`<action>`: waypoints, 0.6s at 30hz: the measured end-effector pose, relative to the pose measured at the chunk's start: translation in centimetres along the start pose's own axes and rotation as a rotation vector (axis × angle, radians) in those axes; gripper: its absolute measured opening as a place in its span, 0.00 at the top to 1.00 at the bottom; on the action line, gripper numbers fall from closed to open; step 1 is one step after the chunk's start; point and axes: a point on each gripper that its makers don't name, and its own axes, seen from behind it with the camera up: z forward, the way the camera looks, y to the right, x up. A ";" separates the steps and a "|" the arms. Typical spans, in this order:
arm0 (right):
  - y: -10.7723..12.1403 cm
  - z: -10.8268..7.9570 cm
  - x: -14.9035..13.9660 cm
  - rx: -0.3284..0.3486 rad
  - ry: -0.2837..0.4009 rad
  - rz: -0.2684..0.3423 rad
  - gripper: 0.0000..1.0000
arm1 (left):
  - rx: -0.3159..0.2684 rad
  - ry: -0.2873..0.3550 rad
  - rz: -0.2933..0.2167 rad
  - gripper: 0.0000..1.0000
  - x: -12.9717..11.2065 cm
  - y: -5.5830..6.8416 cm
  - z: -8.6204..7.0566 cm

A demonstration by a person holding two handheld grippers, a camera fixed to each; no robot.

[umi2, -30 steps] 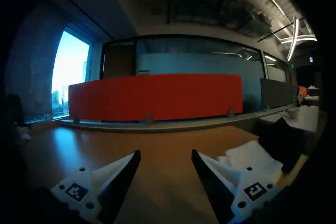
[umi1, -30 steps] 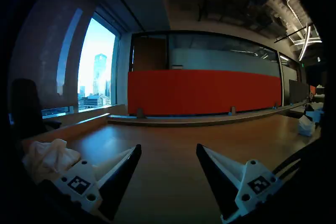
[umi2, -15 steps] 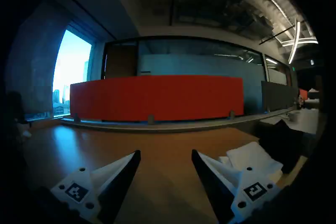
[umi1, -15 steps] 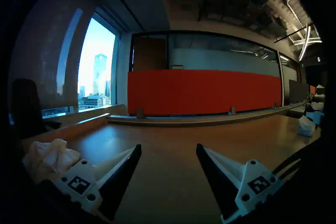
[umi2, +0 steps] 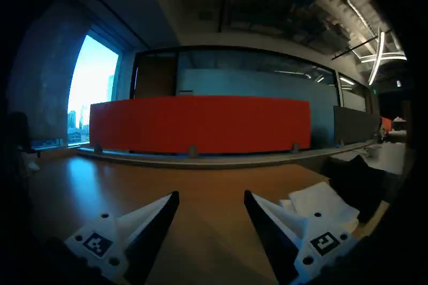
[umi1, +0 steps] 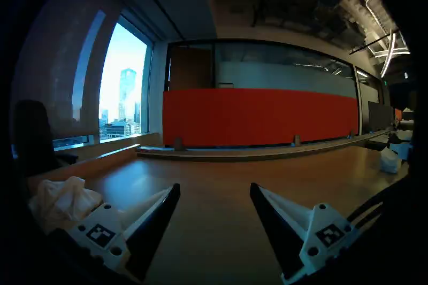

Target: Fold towel

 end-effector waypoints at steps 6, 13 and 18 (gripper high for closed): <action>0.0 0.1 0.0 0.000 -0.001 0.000 0.06 | 0.000 0.000 0.000 0.03 0.0 0.0 0.0; -0.1 0.0 0.0 0.000 -0.002 0.000 0.06 | 0.000 0.000 0.000 0.03 0.0 0.0 0.0; -0.1 0.0 0.0 0.000 -0.002 0.001 0.06 | 0.000 0.000 0.000 0.03 0.0 0.0 0.0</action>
